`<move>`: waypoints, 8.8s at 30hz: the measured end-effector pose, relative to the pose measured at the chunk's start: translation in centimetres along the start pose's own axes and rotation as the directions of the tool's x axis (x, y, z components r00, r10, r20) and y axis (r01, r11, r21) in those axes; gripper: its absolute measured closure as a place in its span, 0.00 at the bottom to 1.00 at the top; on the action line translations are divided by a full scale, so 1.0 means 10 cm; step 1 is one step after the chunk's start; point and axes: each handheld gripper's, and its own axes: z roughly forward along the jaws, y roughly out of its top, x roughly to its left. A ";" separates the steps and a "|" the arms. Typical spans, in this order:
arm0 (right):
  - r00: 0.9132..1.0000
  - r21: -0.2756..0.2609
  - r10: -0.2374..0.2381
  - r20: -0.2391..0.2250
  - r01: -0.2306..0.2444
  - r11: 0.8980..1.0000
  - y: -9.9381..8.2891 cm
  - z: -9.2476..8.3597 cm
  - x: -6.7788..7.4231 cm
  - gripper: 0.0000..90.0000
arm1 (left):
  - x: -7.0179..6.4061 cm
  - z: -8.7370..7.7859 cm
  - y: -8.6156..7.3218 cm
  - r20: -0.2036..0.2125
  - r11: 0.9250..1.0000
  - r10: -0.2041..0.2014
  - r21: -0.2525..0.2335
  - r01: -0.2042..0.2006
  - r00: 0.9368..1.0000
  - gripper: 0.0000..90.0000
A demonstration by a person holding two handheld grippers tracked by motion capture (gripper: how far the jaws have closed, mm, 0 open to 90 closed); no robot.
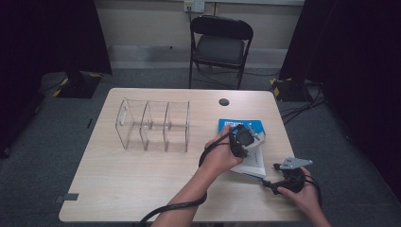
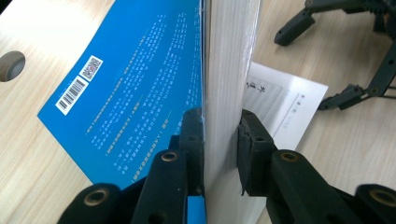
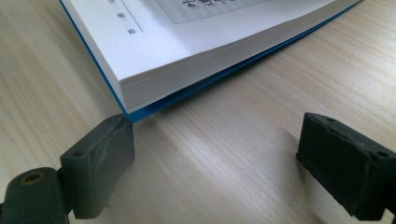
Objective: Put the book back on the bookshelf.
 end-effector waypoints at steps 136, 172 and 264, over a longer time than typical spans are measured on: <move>0.955 -0.217 -0.297 -0.003 0.290 0.932 0.97 -0.28 0.09 0.11 | -0.10 -0.85 0.19 0.090 0.986 0.107 0.122 -0.118 0.990 0.82; 0.903 -0.203 -0.404 -0.145 0.373 0.905 1.18 -0.30 0.20 0.22 | -0.10 -1.03 0.26 0.154 0.985 0.101 0.121 -0.120 0.983 0.82; 0.876 -0.206 -0.289 -0.387 0.223 0.953 1.39 -0.26 -0.12 0.58 | 0.45 -1.38 -0.57 0.159 0.997 -0.064 -0.033 0.070 0.985 0.25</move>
